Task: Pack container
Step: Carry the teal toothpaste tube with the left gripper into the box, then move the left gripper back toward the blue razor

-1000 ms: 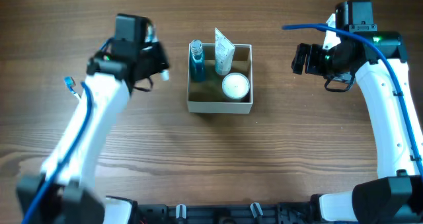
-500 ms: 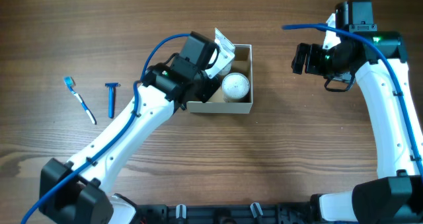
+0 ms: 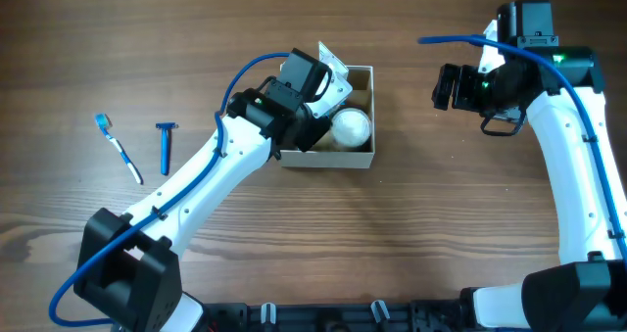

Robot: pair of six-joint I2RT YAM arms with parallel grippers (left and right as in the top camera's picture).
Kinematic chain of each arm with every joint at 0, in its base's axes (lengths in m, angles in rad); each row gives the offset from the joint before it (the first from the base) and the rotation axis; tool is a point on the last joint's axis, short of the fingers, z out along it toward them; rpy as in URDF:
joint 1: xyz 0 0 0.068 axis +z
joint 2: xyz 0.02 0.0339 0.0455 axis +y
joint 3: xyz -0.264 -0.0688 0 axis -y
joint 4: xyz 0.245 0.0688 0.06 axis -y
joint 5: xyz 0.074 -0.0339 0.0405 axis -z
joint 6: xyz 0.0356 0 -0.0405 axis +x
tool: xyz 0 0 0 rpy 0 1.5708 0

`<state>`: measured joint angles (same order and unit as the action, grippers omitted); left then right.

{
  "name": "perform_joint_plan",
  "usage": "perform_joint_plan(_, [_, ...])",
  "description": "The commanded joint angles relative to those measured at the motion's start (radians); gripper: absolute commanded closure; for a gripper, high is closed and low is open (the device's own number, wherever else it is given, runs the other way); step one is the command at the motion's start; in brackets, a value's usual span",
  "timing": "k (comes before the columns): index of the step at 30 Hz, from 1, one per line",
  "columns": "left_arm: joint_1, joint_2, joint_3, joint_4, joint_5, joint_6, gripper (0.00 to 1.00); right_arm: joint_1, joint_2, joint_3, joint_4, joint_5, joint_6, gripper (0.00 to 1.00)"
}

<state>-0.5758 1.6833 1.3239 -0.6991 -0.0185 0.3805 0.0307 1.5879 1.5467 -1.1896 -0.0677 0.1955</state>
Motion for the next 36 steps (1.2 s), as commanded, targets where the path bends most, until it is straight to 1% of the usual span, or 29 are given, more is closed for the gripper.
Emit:
perform_joint_plan(1, [-0.002,0.006,-0.004,-0.004,-0.003,-0.001,0.16,0.000,0.009,-0.003,0.002,-0.008,-0.013,0.00])
perform_joint_plan(4, [-0.002,0.005,-0.003,-0.003,-0.055,-0.060,0.16,0.000,0.009,-0.003,0.002,-0.008,-0.013,0.00])
perform_joint_plan(5, [-0.002,0.002,-0.003,-0.004,-0.090,-0.092,0.16,0.000,0.009,-0.003,0.002,-0.008,-0.013,0.00])
perform_joint_plan(6, [-0.002,-0.008,-0.003,-0.014,-0.159,-0.155,0.15,0.000,0.009,-0.003,0.002,-0.008,-0.013,0.00])
perform_joint_plan(8, [-0.002,-0.038,-0.003,-0.034,-0.235,-0.245,0.12,0.000,0.009,-0.003,0.002,-0.008,-0.013,0.00])
perform_joint_plan(12, [0.002,-0.172,-0.003,-0.100,-0.275,-0.415,0.06,0.000,0.009,-0.003,0.003,-0.008,-0.013,0.00])
perform_joint_plan(13, [0.011,-0.209,-0.003,-0.115,-0.303,-0.459,0.00,0.000,0.009,-0.003,0.003,-0.008,-0.013,0.00])
perform_joint_plan(15, [0.070,-0.287,-0.003,-0.140,-0.370,-0.586,0.00,0.000,0.009,-0.003,0.003,-0.008,-0.013,0.00])
perform_joint_plan(16, [0.116,-0.315,-0.003,-0.148,-0.372,-0.634,0.00,0.000,0.009,-0.003,0.003,-0.008,-0.014,0.00])
perform_joint_plan(18, [0.285,-0.351,-0.003,-0.167,-0.345,-0.742,0.00,0.000,0.009,-0.003,0.003,-0.008,-0.013,0.00])
perform_joint_plan(19, [0.363,-0.349,-0.003,-0.167,-0.299,-0.761,0.00,0.000,0.009,-0.003,0.003,-0.008,-0.013,0.00])
perform_joint_plan(20, [0.497,-0.325,-0.003,-0.166,-0.187,-0.763,0.00,0.000,0.009,-0.003,0.003,-0.008,-0.013,0.00])
perform_joint_plan(21, [0.564,-0.304,-0.003,-0.166,-0.129,-0.763,0.00,0.000,0.009,-0.003,0.003,-0.008,-0.013,0.00])
perform_joint_plan(24, [0.737,-0.205,-0.004,-0.167,0.022,-0.763,0.00,0.000,0.009,-0.003,0.003,-0.009,-0.013,0.00])
perform_joint_plan(26, [0.813,-0.116,-0.004,-0.169,0.069,-0.763,0.00,0.000,0.009,-0.003,0.002,-0.009,-0.013,0.00])
perform_joint_plan(28, [0.844,-0.043,-0.003,-0.169,0.082,-0.763,0.00,0.000,0.009,-0.003,0.002,-0.009,-0.012,0.00])
perform_joint_plan(32, [0.842,0.077,-0.003,-0.138,0.095,-0.763,0.00,0.000,0.009,-0.003,0.002,-0.009,-0.012,0.00])
perform_joint_plan(36, [0.834,0.135,-0.003,-0.113,0.101,-0.763,0.00,0.000,0.009,-0.003,0.002,-0.009,-0.012,0.00])
